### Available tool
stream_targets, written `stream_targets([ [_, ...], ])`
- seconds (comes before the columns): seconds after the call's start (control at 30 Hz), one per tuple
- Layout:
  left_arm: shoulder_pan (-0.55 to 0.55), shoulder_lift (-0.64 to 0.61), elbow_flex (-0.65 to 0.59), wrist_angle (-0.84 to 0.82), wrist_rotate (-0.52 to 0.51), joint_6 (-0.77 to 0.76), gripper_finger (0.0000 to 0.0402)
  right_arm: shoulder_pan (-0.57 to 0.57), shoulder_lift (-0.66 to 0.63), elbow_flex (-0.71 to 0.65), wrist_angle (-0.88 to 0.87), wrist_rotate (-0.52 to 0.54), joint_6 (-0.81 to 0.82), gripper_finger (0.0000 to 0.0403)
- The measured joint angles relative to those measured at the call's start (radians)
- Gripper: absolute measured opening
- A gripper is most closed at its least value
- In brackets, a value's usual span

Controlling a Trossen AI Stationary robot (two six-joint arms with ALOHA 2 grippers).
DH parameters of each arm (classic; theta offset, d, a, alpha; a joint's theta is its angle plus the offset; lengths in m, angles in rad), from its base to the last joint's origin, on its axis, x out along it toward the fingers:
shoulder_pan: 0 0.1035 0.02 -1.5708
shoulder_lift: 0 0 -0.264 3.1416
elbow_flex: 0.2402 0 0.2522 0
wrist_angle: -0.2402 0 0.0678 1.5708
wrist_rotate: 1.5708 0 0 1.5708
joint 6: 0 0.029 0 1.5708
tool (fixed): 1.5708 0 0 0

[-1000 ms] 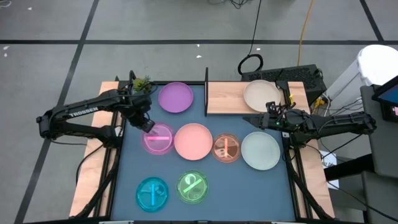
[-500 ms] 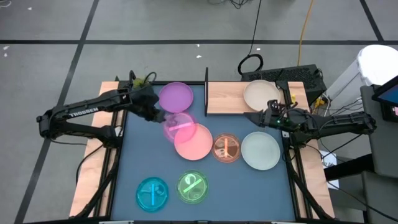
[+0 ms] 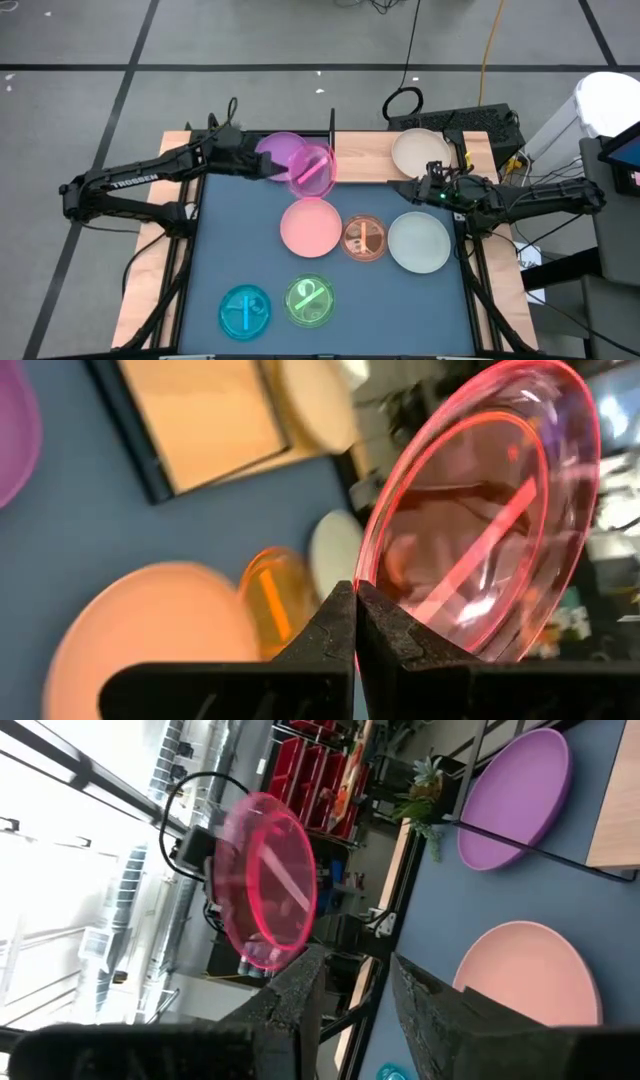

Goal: Place and stack plates onto a shelf
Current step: Put the transparent pink plate on the shelf

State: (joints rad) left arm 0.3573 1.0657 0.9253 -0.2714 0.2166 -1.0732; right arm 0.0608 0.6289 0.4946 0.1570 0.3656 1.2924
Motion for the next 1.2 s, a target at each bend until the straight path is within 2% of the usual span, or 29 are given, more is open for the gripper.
stream_targets([
  [0.27,0.0,0.001,0.0,0.12,-0.063,-0.06,0.0,0.0,-0.02,0.0,0.001,0.0,-0.023,0.01],
  [0.4,0.0,0.012,0.05,0.104,-0.089,-0.049,0.0,0.0,-0.036,0.0,0.001,0.0,-0.034,0.01],
  [0.53,0.007,0.069,0.178,0.029,-0.102,0.019,0.0,0.0,-0.05,0.0,0.0,-0.002,-0.047,0.01],
  [0.67,0.029,0.168,0.358,-0.074,-0.106,0.119,0.0,0.0,-0.064,0.0,0.0,-0.005,-0.055,0.01],
  [0.83,0.067,0.315,0.542,-0.121,-0.098,0.219,0.0,0.0,-0.07,0.0,-0.003,-0.028,-0.065,0.01],
  [1.2,0.103,0.565,0.746,-0.121,-0.087,0.277,0.0,0.0,-0.07,0.0,-0.009,-0.088,-0.075,0.01],
])
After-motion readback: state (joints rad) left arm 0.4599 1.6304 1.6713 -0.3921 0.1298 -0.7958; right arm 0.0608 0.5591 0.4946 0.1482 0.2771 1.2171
